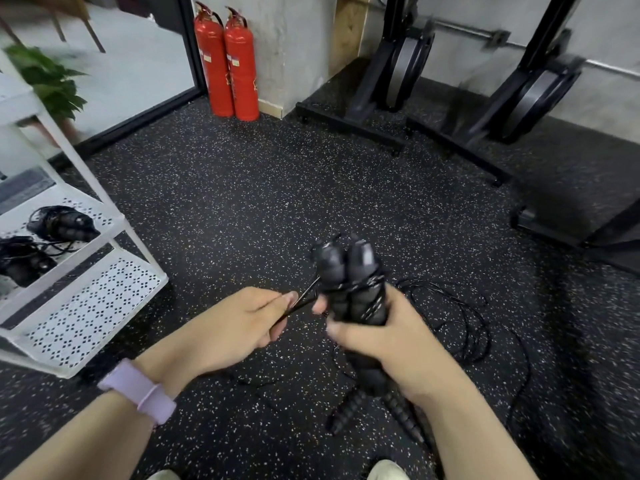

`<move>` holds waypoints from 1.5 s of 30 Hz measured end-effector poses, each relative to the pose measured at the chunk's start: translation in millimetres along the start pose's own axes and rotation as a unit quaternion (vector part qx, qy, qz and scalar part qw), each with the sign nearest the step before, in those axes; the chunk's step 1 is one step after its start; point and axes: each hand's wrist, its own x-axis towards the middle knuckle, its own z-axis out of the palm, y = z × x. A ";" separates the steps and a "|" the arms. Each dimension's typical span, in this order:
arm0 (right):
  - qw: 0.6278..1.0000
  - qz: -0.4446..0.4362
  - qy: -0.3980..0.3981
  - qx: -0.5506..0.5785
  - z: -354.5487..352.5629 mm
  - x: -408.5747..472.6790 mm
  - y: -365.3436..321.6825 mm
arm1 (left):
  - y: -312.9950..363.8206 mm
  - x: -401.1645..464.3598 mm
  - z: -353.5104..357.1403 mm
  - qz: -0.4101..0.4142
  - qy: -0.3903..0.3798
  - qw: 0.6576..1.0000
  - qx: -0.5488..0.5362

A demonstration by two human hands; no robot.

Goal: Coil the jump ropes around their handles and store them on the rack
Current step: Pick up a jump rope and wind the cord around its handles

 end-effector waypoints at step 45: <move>0.954 -0.002 -0.226 -0.196 50.3 -1.9 6.2 | -0.6 -6.2 -22.1 0.068 -0.206 0.965 -0.147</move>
